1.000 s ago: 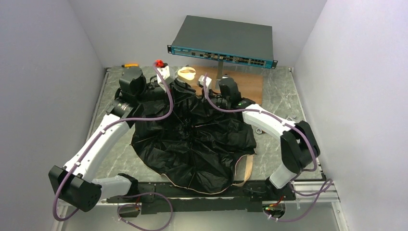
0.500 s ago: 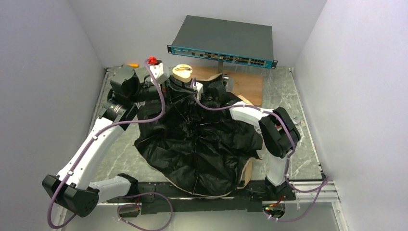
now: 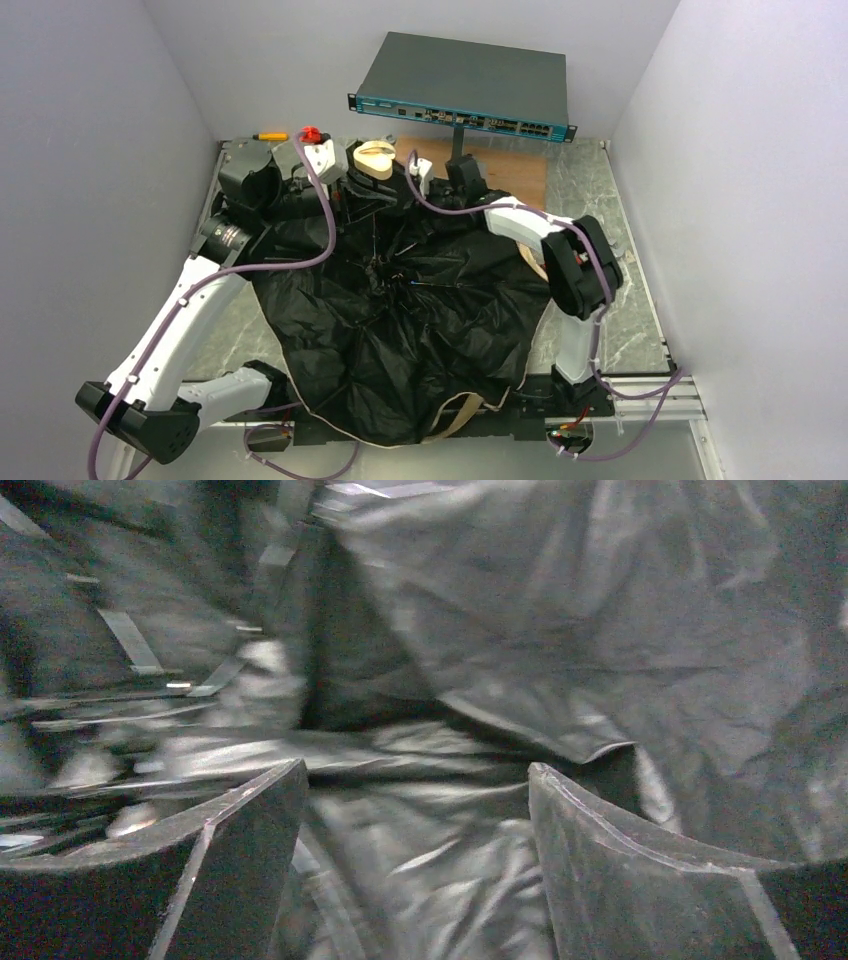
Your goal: Open the umbrella
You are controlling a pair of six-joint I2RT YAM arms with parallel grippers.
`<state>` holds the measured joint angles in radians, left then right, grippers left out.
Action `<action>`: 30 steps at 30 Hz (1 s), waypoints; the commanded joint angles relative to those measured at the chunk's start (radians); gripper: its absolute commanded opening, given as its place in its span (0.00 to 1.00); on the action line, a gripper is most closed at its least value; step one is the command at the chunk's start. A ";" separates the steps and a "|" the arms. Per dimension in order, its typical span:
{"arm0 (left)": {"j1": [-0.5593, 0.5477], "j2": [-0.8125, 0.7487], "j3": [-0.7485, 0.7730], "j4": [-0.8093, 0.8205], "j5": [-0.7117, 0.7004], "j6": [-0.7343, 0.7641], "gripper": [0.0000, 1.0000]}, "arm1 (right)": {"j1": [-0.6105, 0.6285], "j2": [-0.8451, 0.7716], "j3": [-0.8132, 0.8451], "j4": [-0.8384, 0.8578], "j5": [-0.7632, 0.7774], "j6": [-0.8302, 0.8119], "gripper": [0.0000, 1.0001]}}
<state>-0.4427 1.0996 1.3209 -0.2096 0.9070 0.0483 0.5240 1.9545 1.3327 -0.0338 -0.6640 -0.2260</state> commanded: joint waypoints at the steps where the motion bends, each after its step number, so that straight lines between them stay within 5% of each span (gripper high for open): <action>1: 0.001 -0.025 -0.030 0.073 -0.058 0.067 0.00 | 0.005 -0.246 -0.015 0.060 -0.133 0.123 0.85; 13: 0.006 0.024 -0.046 0.148 -0.032 0.045 0.00 | 0.007 -0.664 -0.173 0.088 -0.114 0.205 0.94; 25: 0.008 0.066 0.009 0.149 -0.043 -0.019 0.00 | 0.150 -0.581 -0.181 0.283 -0.044 0.274 0.90; 30: 0.007 0.074 0.029 0.152 -0.048 -0.040 0.00 | 0.197 -0.532 -0.156 0.323 -0.013 0.289 0.72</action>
<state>-0.4389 1.1774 1.2758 -0.1429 0.8631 0.0406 0.6914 1.4040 1.1374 0.1898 -0.7136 0.0345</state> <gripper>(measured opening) 0.067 0.820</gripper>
